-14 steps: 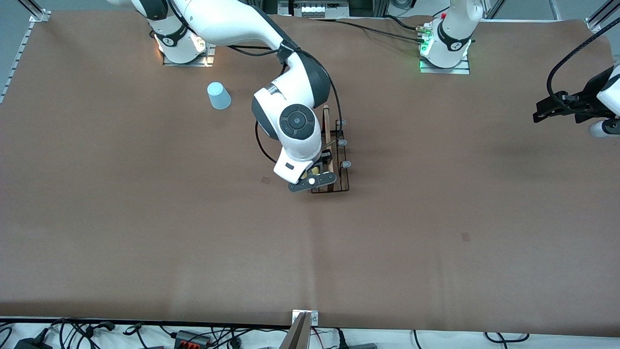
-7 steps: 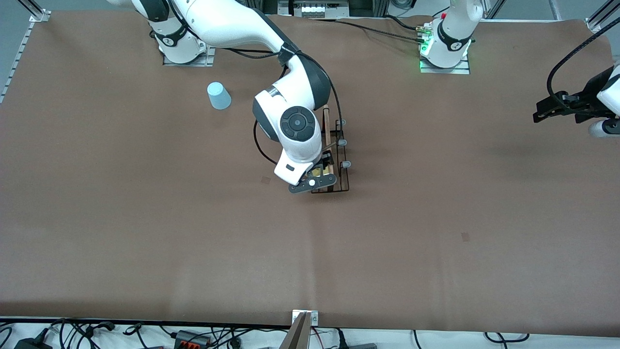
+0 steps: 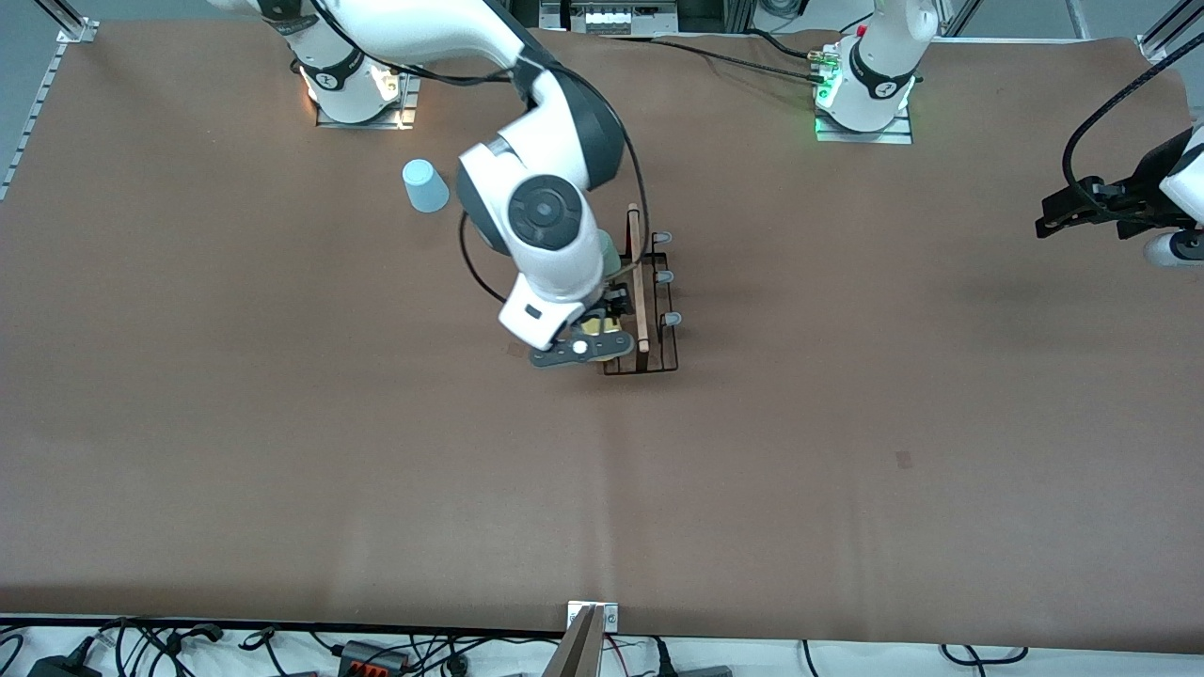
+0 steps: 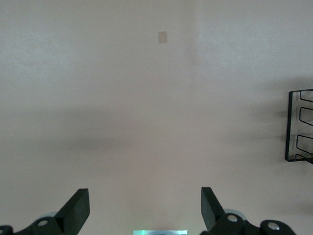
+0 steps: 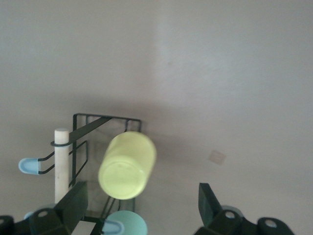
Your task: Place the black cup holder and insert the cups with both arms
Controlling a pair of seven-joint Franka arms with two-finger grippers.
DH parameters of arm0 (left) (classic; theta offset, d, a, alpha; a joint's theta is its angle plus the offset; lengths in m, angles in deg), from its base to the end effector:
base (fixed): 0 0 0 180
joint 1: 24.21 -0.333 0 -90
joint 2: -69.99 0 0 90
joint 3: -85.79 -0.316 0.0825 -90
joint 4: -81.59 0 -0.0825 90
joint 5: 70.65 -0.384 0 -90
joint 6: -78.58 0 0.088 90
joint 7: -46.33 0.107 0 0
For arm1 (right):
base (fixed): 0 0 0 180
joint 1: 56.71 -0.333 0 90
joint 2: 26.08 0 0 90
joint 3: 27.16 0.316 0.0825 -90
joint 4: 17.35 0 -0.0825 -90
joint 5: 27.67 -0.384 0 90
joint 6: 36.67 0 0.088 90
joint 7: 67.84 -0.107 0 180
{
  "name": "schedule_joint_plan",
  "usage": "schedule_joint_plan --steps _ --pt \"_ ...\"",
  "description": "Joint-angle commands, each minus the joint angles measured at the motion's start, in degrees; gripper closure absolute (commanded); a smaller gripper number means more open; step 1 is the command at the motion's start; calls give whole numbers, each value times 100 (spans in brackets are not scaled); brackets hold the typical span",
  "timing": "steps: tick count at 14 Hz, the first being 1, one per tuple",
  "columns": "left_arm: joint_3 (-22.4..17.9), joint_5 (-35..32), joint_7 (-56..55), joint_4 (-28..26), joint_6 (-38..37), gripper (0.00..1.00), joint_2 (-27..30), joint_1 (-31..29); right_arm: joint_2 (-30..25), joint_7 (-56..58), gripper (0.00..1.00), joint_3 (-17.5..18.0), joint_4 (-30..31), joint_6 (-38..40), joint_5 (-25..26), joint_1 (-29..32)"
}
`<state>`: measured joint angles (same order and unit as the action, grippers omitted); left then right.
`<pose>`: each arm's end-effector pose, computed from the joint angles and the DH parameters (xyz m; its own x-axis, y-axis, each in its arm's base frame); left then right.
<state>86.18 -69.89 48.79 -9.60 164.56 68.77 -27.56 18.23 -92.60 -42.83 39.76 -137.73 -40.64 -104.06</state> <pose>0.5511 0.0270 0.5973 0.9938 0.0075 -0.1113 0.0095 -0.9998 0.0182 0.5934 0.4743 0.4101 0.9879 0.1550 0.0005 0.1549 -0.9873 -0.0366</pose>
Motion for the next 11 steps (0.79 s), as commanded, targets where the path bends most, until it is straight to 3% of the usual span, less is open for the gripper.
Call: schedule_joint_plan --steps 1,3,6,11 --pt "14 65 105 137 -20 0 -55 -25 -300 6 0 -487 46 366 23 6" --pt "14 65 105 137 -20 0 -55 -25 -474 110 0 -874 46 796 14 67" --pt "14 65 105 137 -20 0 -55 -17 -581 943 0 -1182 46 1367 -4 575" --pt "23 65 105 137 -20 0 -55 -17 -827 1676 0 -1227 54 1572 -144 1709"
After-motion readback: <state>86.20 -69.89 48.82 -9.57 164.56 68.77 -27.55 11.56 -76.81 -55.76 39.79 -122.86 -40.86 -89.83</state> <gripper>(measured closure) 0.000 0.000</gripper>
